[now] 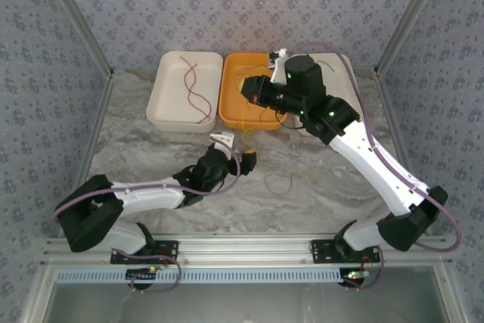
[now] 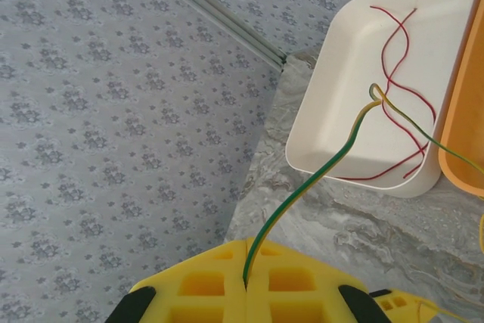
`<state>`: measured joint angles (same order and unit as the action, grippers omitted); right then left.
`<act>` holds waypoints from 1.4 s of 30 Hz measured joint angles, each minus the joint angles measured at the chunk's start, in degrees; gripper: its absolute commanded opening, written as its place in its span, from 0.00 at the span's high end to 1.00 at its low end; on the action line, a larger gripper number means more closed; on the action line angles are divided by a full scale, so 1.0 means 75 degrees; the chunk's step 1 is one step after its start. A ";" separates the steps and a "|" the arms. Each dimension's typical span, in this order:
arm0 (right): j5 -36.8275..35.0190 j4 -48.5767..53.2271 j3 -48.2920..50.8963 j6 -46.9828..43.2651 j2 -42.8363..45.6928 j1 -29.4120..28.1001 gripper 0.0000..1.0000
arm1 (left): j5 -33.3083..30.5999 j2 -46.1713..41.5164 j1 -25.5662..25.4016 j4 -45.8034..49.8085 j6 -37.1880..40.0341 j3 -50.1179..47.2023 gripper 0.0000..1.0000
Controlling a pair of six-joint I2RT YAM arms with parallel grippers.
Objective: Untangle the cables
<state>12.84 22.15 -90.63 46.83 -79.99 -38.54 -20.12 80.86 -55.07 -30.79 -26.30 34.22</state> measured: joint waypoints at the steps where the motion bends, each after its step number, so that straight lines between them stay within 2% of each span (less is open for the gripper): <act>1: 0.0000 -0.0003 0.0009 0.0020 0.0064 0.0000 1.00 | -0.0032 0.0154 0.0038 -0.0044 -0.0009 0.0131 0.23; 3: -0.0003 -0.0003 0.0041 0.0029 0.0178 0.0000 1.00 | -0.0026 0.0399 0.0099 -0.0189 -0.0020 0.0286 0.46; 5: -0.0006 -0.0003 0.0082 0.0044 0.0277 0.0017 1.00 | 0.0006 0.0624 0.0146 -0.0347 -0.0131 0.0379 0.90; 6: -0.0006 -0.0006 0.0102 0.0044 0.0318 0.0032 1.00 | -0.0006 0.0679 0.0149 -0.0382 -0.0175 0.0388 1.00; 12: -0.0023 0.0020 0.0131 0.0017 0.0589 0.0475 1.00 | -0.0297 0.0592 0.0251 -0.0318 -0.0694 0.0286 1.00; 21: 0.0210 0.0233 -0.0644 -0.0102 0.0857 0.2127 1.00 | -0.0513 -0.0367 0.0764 0.0140 -0.1198 -0.0458 1.00; 27: 0.0571 0.0283 -0.1349 -0.0099 0.0892 0.3124 1.00 | -0.0708 -0.0906 0.1746 0.1349 -0.2148 -0.0554 1.00; 33: 0.0868 0.0280 -0.1454 -0.0009 0.1128 0.3958 1.00 | -0.0898 -0.1137 0.2512 0.2795 -0.3069 -0.0632 1.00; 42: 0.1099 0.0251 -0.1743 0.0160 0.1250 0.4307 1.00 | -0.0927 -0.1142 0.3054 0.4214 -0.3829 -0.0688 1.00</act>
<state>21.08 24.03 -103.70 48.03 -70.61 -6.24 -27.07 72.29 -32.16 0.82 -55.02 29.06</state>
